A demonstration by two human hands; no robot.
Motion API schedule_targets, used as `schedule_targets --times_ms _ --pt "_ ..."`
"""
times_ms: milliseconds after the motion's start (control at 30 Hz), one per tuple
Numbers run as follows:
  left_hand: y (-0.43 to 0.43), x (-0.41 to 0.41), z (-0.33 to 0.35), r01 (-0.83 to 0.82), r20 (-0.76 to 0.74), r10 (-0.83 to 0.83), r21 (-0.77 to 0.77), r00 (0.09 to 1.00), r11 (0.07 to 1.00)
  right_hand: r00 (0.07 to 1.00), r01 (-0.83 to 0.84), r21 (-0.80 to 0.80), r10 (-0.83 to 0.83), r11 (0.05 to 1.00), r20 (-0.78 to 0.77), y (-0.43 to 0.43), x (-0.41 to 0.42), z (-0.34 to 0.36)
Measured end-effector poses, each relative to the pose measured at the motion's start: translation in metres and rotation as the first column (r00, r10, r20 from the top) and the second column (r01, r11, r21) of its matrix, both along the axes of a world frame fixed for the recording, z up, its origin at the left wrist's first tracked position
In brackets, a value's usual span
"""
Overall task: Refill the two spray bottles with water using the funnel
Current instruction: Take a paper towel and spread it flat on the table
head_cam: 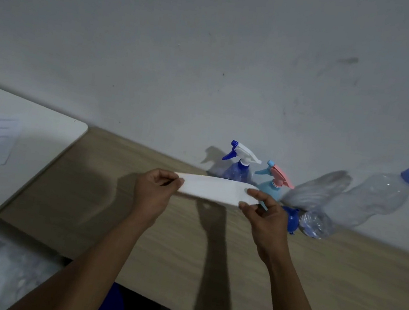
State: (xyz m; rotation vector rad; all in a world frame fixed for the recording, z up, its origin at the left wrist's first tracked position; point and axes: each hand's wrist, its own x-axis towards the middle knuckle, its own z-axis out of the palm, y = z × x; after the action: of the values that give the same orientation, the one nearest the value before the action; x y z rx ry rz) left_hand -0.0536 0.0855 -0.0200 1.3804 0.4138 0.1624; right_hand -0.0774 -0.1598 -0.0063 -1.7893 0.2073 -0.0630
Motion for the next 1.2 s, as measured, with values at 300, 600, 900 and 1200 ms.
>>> schedule_targets --times_ms 300,600,900,1200 --pt "-0.007 -0.055 -0.059 0.198 -0.352 -0.099 0.257 0.931 0.946 0.968 -0.050 -0.057 0.035 0.997 -0.248 -0.002 -0.051 -0.081" --pt "-0.008 -0.060 -0.067 0.375 -0.500 -0.137 0.414 0.855 0.829 0.960 -0.116 -0.318 0.023 0.941 -0.280 -0.010 -0.059 -0.090" --pt "-0.032 -0.042 -0.094 0.239 -0.201 -0.227 0.959 0.953 0.153 0.958 -0.208 -0.743 0.285 0.636 -0.024 0.024 -0.004 -0.105" --pt "-0.050 -0.033 -0.146 0.382 -0.371 -0.200 0.924 0.907 0.016 0.751 -0.466 -0.853 0.615 0.235 -0.240 0.046 0.036 -0.153"
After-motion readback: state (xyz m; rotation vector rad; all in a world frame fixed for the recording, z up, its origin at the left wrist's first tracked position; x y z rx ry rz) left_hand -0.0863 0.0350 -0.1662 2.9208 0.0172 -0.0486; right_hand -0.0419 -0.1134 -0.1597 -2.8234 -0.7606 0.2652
